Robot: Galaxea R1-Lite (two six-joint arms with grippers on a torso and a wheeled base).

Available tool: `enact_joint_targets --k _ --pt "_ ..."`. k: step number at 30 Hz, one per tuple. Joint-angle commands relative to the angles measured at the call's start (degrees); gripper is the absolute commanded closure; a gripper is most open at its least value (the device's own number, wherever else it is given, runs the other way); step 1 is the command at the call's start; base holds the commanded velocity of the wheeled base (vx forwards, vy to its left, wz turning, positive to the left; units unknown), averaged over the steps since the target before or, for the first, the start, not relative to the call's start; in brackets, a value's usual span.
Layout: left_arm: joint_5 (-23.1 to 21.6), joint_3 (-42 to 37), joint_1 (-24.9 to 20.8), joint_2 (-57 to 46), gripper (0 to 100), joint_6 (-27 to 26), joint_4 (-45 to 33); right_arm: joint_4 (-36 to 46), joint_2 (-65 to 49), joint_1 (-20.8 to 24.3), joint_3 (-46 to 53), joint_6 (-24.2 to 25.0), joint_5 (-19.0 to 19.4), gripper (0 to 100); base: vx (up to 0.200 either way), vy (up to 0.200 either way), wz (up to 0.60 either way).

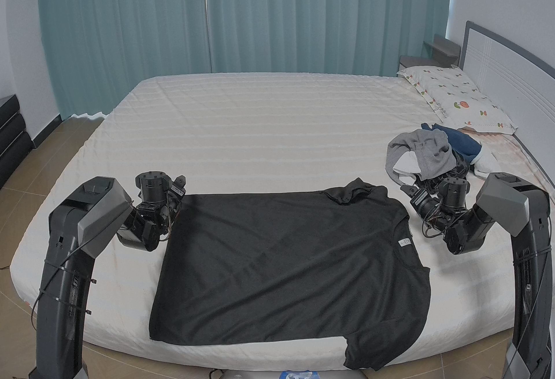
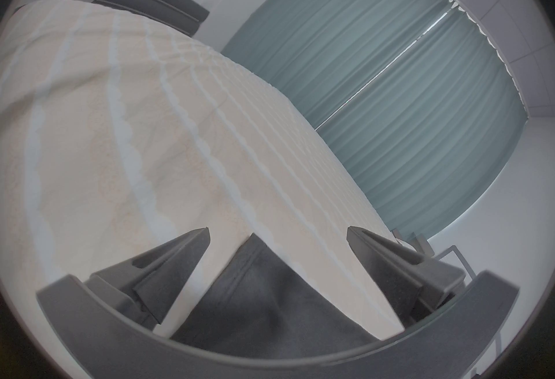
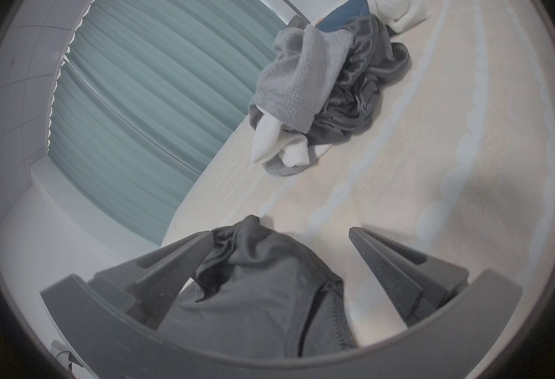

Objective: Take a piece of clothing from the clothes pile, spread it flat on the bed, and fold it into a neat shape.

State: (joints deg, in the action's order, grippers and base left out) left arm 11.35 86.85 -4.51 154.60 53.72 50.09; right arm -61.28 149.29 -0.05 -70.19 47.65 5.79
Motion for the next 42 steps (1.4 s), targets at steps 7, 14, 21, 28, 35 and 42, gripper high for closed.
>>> enact_joint_targets --k 7,14,21,28,35,42 --pt "-8.19 -18.99 0.82 -11.34 0 2.70 6.25 14.35 -9.80 4.88 -4.69 0.25 0.63 0 0.000 0.000 0.00" --pt "-10.29 -23.56 -0.06 -11.87 0 2.44 10.03 21.20 -5.67 9.28 -14.27 -1.16 0.36 0 0.000 0.000 0.00" --pt "-10.29 -24.27 -0.41 -11.60 0 2.35 10.03 30.52 2.15 12.71 -26.05 -1.42 -0.25 0 0.000 0.000 0.00" --pt "-10.21 -24.27 -0.68 -11.43 0 2.26 10.03 36.94 8.65 12.79 -37.12 -1.07 -1.31 0 0.000 0.000 0.00" --pt "-10.21 -24.27 -0.68 -11.34 0 2.26 10.11 41.24 11.47 12.79 -43.10 -1.16 -3.59 0 0.000 0.000 0.00" --pt "-10.21 -24.18 -0.68 -11.34 0 2.26 10.11 40.45 13.22 13.58 -44.40 -1.33 -3.77 0 0.000 0.000 0.00"
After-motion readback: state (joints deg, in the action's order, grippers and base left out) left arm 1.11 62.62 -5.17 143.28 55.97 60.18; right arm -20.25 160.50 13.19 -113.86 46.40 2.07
